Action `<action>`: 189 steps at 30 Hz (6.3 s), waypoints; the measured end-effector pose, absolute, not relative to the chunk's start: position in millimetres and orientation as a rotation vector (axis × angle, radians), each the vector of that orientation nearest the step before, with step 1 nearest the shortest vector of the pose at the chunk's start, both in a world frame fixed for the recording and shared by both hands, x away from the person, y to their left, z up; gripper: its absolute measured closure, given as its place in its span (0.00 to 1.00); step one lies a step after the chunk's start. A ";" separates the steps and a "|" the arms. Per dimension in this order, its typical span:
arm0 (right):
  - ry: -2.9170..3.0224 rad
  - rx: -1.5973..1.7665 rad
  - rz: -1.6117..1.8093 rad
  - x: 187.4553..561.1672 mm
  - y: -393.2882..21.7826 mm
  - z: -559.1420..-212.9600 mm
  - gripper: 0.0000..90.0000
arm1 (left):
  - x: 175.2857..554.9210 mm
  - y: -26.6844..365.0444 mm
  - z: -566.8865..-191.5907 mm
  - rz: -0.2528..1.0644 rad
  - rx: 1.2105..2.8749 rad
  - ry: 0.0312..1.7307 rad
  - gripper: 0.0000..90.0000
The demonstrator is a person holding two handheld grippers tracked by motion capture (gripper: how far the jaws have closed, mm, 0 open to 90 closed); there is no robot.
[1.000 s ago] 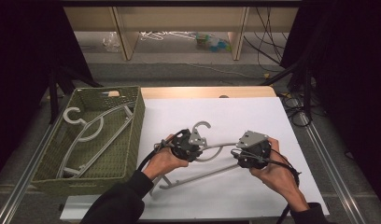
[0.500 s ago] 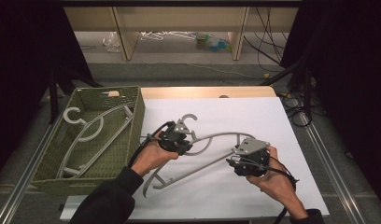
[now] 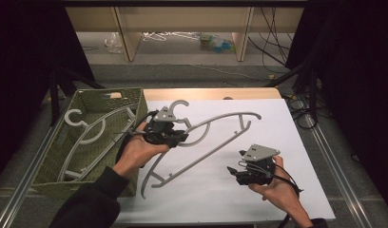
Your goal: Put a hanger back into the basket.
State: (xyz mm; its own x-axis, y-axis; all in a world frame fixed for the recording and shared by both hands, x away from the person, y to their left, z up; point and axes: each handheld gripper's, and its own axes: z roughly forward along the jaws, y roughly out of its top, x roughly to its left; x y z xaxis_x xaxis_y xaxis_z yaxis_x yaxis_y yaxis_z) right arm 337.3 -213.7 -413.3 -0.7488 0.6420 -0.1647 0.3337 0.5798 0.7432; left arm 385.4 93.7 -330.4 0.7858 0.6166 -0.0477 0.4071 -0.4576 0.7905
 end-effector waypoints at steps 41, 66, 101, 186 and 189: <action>2.432 0.800 0.986 332.9 -213.5 -422.9 0.36 | 395.5 297.9 -280.4 0.573 1.963 1.122 0.90; 2.438 0.794 0.990 333.8 -213.2 -423.6 0.35 | 415.7 368.4 -320.4 0.731 2.029 1.258 0.90; 2.463 0.796 0.977 334.8 -212.9 -426.9 0.35 | 434.6 371.0 -400.3 0.580 2.151 1.441 0.89; 2.357 0.840 1.212 320.9 -205.6 -429.2 0.24 | 285.2 169.9 -412.4 0.502 1.775 0.795 0.26; 2.359 0.832 1.210 318.9 -205.1 -430.4 0.24 | 283.3 167.8 -414.1 0.508 1.789 0.782 0.26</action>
